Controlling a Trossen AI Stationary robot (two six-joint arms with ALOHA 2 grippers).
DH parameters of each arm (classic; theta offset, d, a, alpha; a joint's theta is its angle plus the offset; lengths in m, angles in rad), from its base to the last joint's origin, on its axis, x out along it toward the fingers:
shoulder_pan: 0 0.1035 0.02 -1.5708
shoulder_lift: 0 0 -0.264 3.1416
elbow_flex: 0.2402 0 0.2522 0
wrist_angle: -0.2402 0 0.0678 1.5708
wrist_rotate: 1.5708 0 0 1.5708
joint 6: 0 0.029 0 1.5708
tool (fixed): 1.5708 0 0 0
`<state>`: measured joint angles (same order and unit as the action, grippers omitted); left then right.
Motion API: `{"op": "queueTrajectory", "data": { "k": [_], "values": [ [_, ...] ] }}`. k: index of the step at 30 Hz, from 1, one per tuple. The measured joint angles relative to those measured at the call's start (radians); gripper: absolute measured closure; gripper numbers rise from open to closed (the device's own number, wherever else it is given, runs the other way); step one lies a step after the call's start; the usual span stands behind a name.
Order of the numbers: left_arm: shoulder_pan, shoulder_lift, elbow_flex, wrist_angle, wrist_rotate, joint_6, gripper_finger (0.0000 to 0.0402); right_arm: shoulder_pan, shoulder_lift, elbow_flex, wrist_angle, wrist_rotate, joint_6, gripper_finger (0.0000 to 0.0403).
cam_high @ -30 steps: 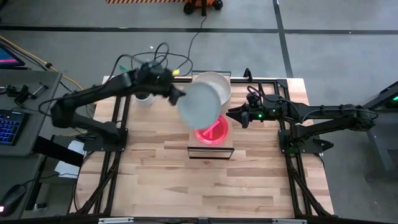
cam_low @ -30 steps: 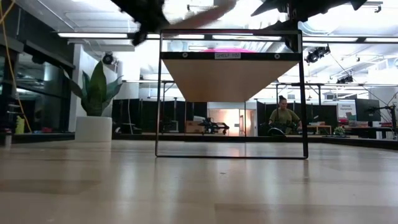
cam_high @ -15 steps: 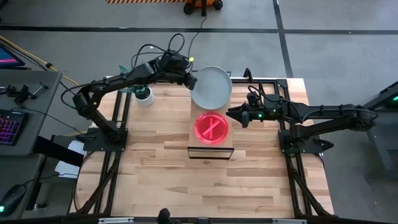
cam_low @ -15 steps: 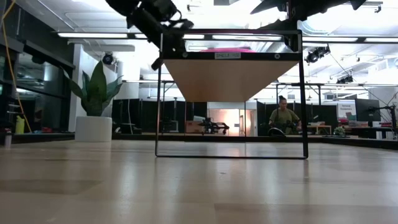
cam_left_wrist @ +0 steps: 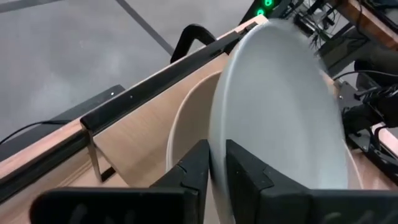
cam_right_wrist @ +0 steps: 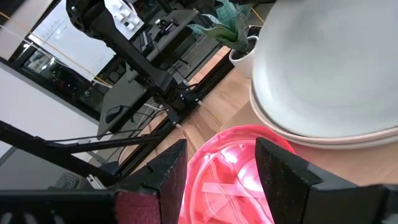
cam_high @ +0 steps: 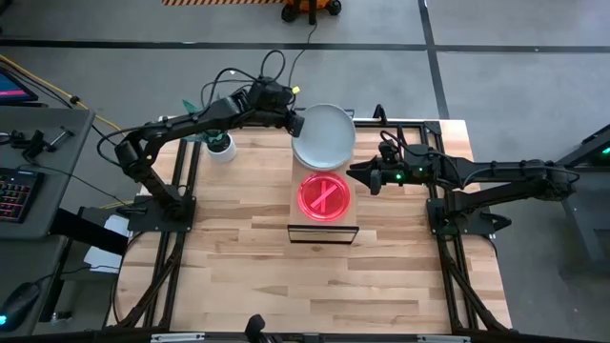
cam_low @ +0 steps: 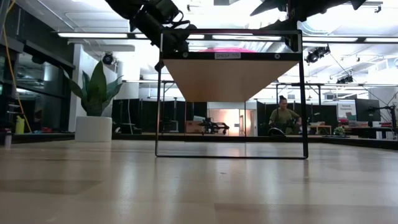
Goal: Place and stack plates onto a shelf
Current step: Stack the white plate on top of the off white plate on the shelf, then return to Home Position
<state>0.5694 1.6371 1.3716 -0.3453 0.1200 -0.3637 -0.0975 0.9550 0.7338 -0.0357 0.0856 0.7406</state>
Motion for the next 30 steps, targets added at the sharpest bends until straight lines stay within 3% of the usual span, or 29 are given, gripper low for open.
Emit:
{"op": "queueTrajectory", "data": {
  "k": [14, 22, 27, 30],
  "values": [
    [0.012, -0.049, 0.000, 0.006, 0.027, -0.017, 0.0263, 0.000, 0.000, 0.000, 0.000, -0.001, 0.002, 0.0232],
    [0.023, -0.147, 0.001, 0.006, 0.033, -0.018, 0.0252, 0.000, 0.000, 0.000, 0.003, 0.016, 0.002, 0.0232],
    [0.008, -0.252, 0.000, 0.003, 0.172, 0.010, 0.0252, 0.000, 0.000, 0.000, 0.060, 0.016, -0.010, 0.0232],
    [-0.046, -0.330, -0.024, 0.009, 0.188, 0.042, 0.0252, 0.000, 0.000, 0.000, 0.107, 0.026, -0.052, 0.0232]
  ]
}}
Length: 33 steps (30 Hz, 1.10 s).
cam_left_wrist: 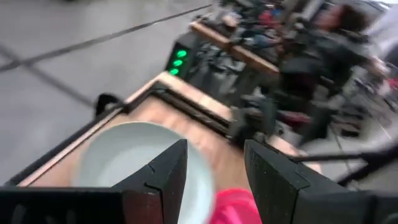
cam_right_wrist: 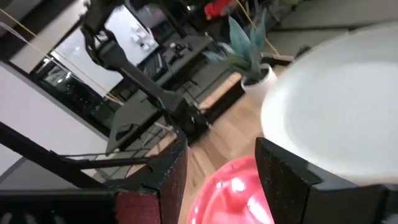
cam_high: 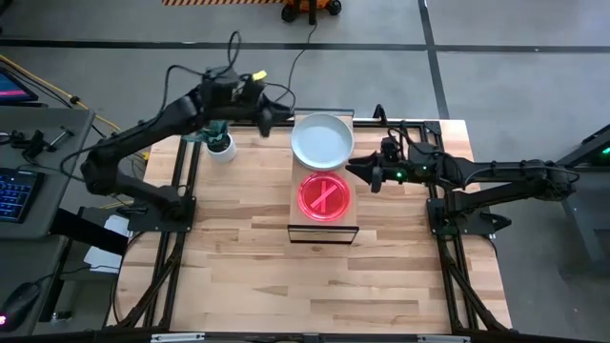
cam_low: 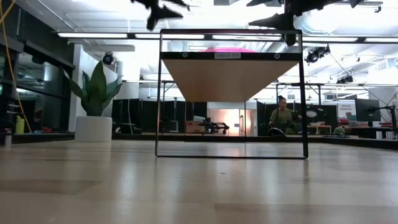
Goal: Place and stack plates onto a shelf
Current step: Return to Home Position
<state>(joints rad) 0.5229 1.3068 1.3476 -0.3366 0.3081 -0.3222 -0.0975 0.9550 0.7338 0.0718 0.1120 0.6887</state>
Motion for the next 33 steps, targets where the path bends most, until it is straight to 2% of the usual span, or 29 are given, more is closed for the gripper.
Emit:
{"op": "queueTrajectory", "data": {
  "k": [3, 10, 13, 18, 26, 33],
  "values": [
    [-0.087, -0.091, -0.070, 0.075, -0.034, 0.059, 0.0253, 0.000, 0.000, 0.000, 0.027, 0.008, -0.033, 0.0232],
    [-0.315, -0.318, -0.373, 0.486, -0.168, 0.087, 0.0288, 0.000, 0.000, 0.000, 0.027, 0.008, -0.035, 0.0232],
    [-0.395, -0.396, -0.492, 0.582, -0.216, 0.081, 0.0321, 0.000, 0.000, 0.000, 0.027, 0.008, -0.035, 0.0232],
    [-0.495, -0.503, -0.647, 0.626, -0.277, 0.061, 0.0393, 0.000, 0.000, 0.000, 0.024, 0.006, -0.035, 0.0232],
    [-0.604, -0.613, -0.900, 0.888, -0.430, 0.027, 0.0401, 0.000, 0.000, 0.000, 0.023, 0.003, -0.035, 0.0232],
    [-0.622, -0.708, -1.073, 0.972, -0.443, 0.019, 0.0401, 0.000, 0.000, 0.000, 0.023, -0.086, -0.035, 0.0232]
  ]
}}
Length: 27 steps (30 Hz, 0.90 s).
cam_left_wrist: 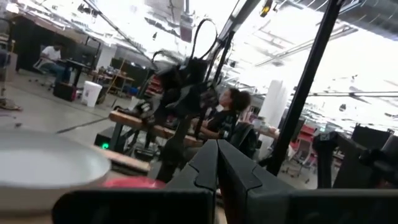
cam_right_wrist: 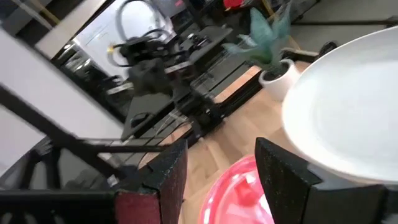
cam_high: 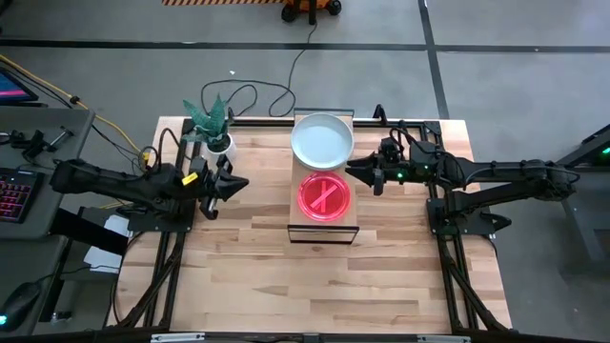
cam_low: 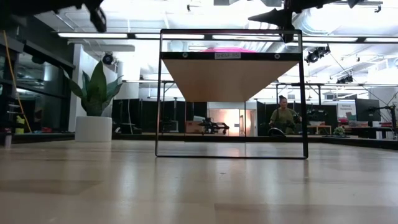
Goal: Place and stack plates onto a shelf
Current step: Return to Home Position
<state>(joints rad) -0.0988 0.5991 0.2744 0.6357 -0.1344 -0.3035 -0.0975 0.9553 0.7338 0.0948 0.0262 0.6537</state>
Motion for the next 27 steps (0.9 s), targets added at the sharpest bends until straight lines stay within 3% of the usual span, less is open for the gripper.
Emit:
{"op": "queueTrajectory", "data": {
  "k": [11, 15, 18, 22, 24, 27],
  "values": [
    [0.055, -0.237, -0.265, 0.070, 0.006, -0.091, 0.0401, 0.000, 0.000, 0.000, 0.000, -0.054, -0.005, 0.0232],
    [0.060, -0.297, -0.262, -0.015, 0.026, -0.089, 0.0401, 0.000, 0.000, 0.000, -0.007, -0.076, -0.006, 0.0239],
    [0.060, -0.311, -0.262, -0.032, 0.026, -0.056, 0.0401, 0.000, -0.015, 0.000, -0.092, -0.141, -0.008, 0.0273],
    [0.060, -0.311, -0.262, -0.038, 0.026, -0.061, 0.0401, 0.034, -0.073, -0.039, -0.225, -0.191, -0.035, 0.0369],
    [0.060, -0.311, -0.262, -0.038, 0.027, -0.061, 0.0401, 0.062, -0.127, -0.109, -0.187, -0.192, -0.043, 0.0392],
    [0.060, -0.311, -0.262, -0.040, 0.027, -0.061, 0.0401, 0.107, -0.221, -0.276, 0.009, -0.137, -0.007, 0.0383]
  ]
}}
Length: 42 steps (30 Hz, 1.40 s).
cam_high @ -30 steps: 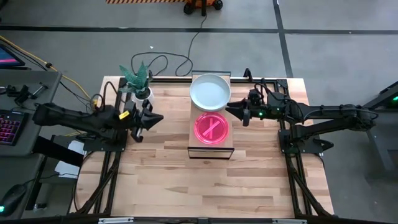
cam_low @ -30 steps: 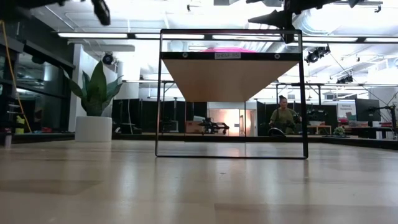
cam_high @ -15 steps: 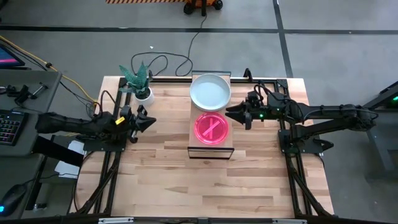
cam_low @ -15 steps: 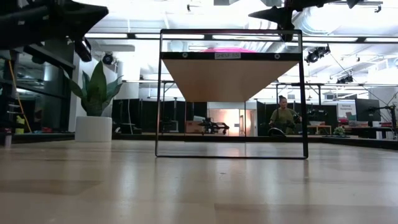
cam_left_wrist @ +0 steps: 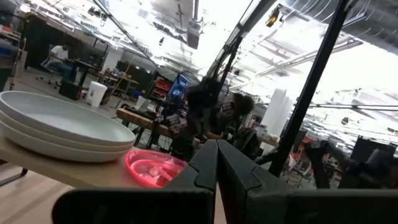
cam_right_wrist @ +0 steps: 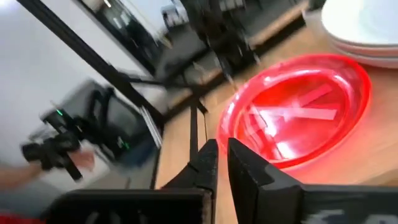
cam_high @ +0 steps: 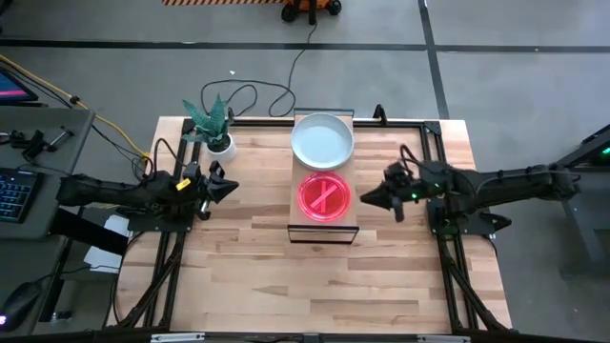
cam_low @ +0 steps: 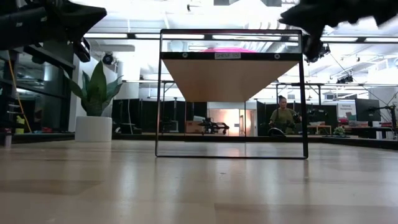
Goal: Place and stack plates onto a shelf
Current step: Return to Home Position
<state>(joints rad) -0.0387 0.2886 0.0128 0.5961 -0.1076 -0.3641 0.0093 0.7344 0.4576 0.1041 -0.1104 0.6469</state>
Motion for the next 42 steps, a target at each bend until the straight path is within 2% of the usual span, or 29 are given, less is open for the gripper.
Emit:
{"op": "queueTrajectory", "data": {
  "k": [5, 13, 18, 23, 31, 42],
  "values": [
    [0.000, 0.000, 0.000, -0.001, 0.000, 0.000, 0.0401, 0.018, -0.136, -0.250, 0.339, 0.026, 0.009, 0.0399],
    [0.000, 0.000, 0.000, -0.001, 0.000, 0.000, 0.0401, 0.019, -0.354, -0.443, 0.393, 0.000, -0.068, 0.0402],
    [0.000, 0.000, 0.000, -0.002, 0.000, 0.000, 0.0401, 0.019, -0.450, -0.448, 0.290, 0.001, -0.220, 0.0402],
    [0.000, 0.000, 0.000, -0.002, 0.000, 0.000, 0.0401, 0.019, -0.487, -0.448, 0.173, 0.024, -0.333, 0.0403],
    [0.000, 0.000, 0.000, -0.001, 0.000, 0.000, 0.0401, 0.019, -0.487, -0.448, 0.017, 0.035, -0.334, 0.0403],
    [0.000, 0.000, 0.000, -0.002, 0.000, 0.000, 0.0401, 0.019, -0.487, -0.448, -0.081, 0.036, -0.334, 0.0403]
  ]
}}
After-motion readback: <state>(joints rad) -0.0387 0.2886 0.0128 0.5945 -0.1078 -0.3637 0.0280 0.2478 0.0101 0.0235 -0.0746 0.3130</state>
